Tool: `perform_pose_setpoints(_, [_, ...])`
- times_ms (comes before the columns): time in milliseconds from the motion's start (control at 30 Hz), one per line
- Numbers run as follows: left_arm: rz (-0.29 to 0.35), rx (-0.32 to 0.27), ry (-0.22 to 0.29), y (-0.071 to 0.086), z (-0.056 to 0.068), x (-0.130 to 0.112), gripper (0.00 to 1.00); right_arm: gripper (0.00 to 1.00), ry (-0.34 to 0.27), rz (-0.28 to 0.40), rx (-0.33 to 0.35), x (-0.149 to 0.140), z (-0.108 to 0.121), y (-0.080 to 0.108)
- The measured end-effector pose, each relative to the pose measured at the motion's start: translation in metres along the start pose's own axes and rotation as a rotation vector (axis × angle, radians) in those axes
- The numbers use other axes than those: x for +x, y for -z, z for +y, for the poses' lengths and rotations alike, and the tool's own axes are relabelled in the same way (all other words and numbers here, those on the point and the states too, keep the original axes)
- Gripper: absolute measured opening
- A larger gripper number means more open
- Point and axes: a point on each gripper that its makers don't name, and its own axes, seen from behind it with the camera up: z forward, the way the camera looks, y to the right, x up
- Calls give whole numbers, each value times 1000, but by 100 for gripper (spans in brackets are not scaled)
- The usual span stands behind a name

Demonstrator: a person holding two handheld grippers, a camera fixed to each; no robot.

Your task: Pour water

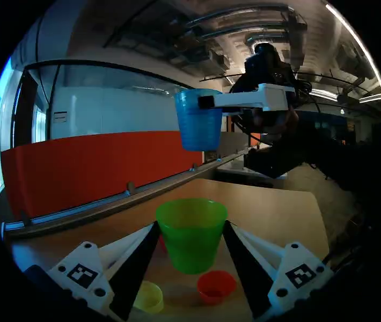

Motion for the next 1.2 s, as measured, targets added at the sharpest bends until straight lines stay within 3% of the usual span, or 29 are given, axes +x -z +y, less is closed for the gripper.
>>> perform_pose_setpoints(1200, [-267,-23,-52,25,-2,-70,85,92,8,-219,1,-119,22,18])
